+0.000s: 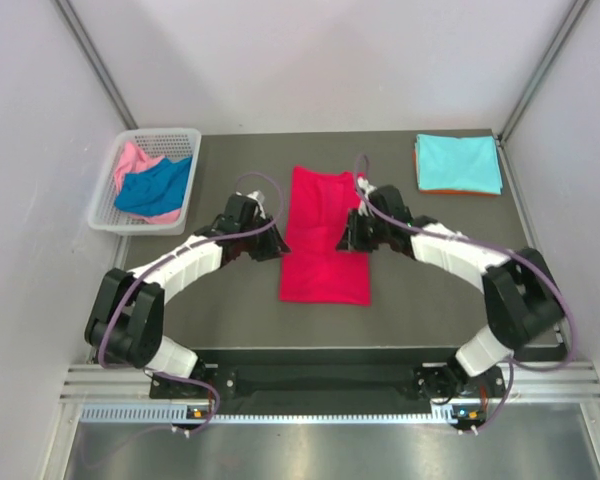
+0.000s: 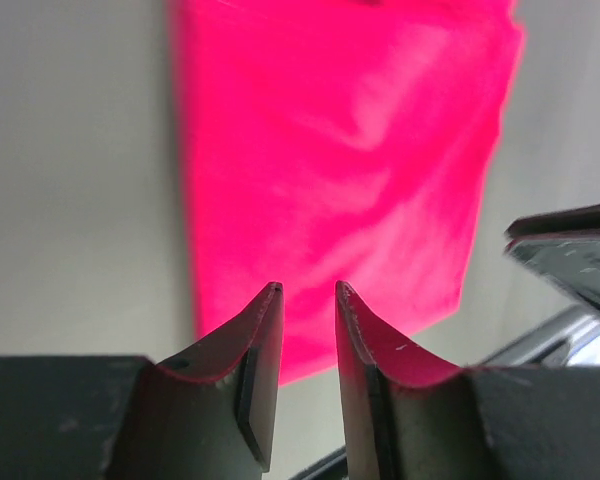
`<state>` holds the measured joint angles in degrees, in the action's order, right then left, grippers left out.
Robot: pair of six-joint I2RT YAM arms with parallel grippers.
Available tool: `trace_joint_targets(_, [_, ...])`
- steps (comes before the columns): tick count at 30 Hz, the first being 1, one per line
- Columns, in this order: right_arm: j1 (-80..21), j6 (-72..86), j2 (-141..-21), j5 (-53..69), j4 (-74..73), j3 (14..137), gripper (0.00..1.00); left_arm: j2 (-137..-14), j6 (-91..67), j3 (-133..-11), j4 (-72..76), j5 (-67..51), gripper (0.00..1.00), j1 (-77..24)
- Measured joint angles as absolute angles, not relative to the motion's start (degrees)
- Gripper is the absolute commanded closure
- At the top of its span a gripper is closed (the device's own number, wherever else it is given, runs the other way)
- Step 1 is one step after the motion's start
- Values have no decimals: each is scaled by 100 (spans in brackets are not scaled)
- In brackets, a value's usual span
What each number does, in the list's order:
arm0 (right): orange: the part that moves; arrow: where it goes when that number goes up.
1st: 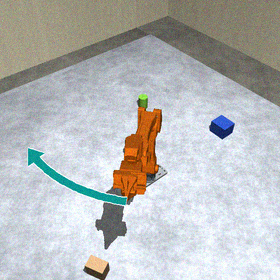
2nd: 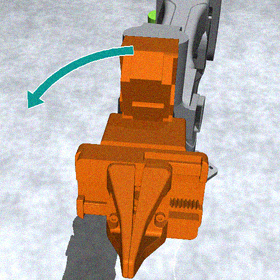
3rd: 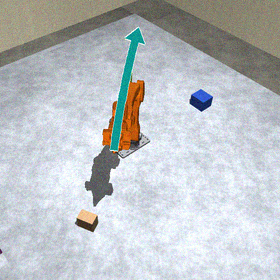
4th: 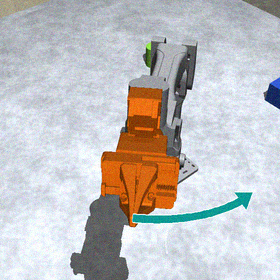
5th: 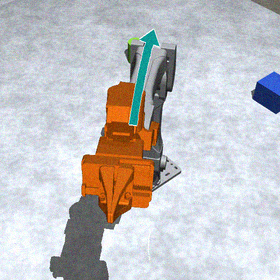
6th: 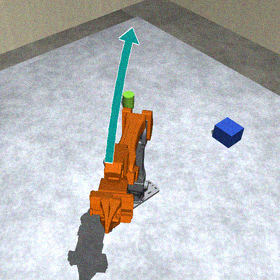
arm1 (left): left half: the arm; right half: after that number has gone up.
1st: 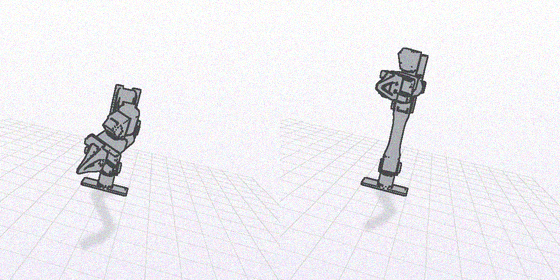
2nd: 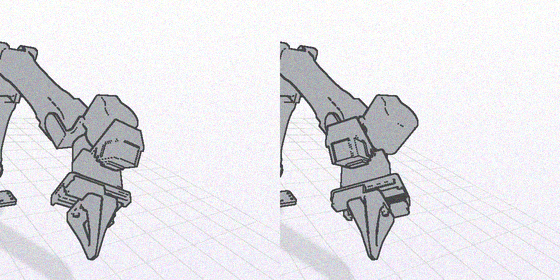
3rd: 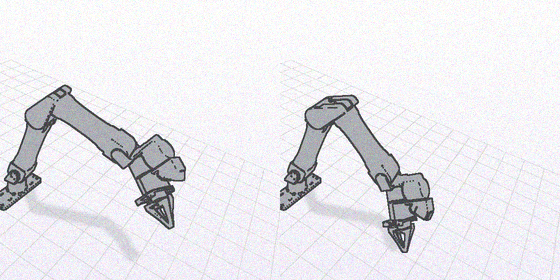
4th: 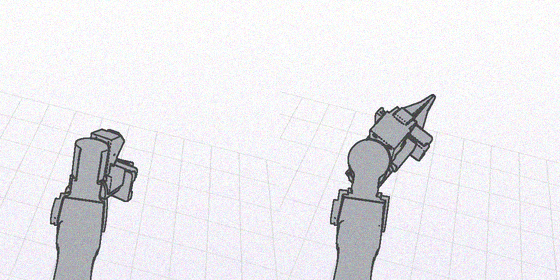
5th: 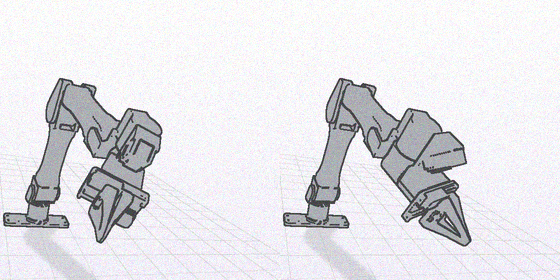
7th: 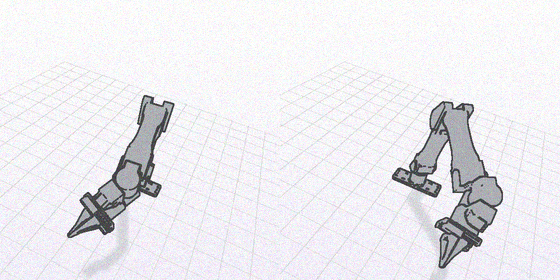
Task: Fold and stack the t-shirts
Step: Fold the tshirt
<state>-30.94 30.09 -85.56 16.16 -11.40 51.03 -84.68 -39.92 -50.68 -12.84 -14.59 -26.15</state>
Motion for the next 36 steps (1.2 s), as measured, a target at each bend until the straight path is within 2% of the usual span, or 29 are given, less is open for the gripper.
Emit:
trace_joint_targets(8, [-2982, 3009, -10639, 2102, -644, 7140, 81, -8348, -4016, -4831, -1334, -1350, 67, -2130])
trace_joint_targets(15, [-2799, 3033, -11898, 2416, -388, 7664, 81, -8184, -3907, -4716, -1330, -1249, 67, -2108])
trace_joint_targets(29, [-2576, 3120, -12156, 3098, -25, 7905, 79, -8103, -3835, -4515, -1337, -1234, 67, -2104])
trace_joint_targets(36, [-2342, 3369, -12503, 3420, 246, 8825, 81, -7905, -3828, -4370, -1323, -1308, 66, -2104])
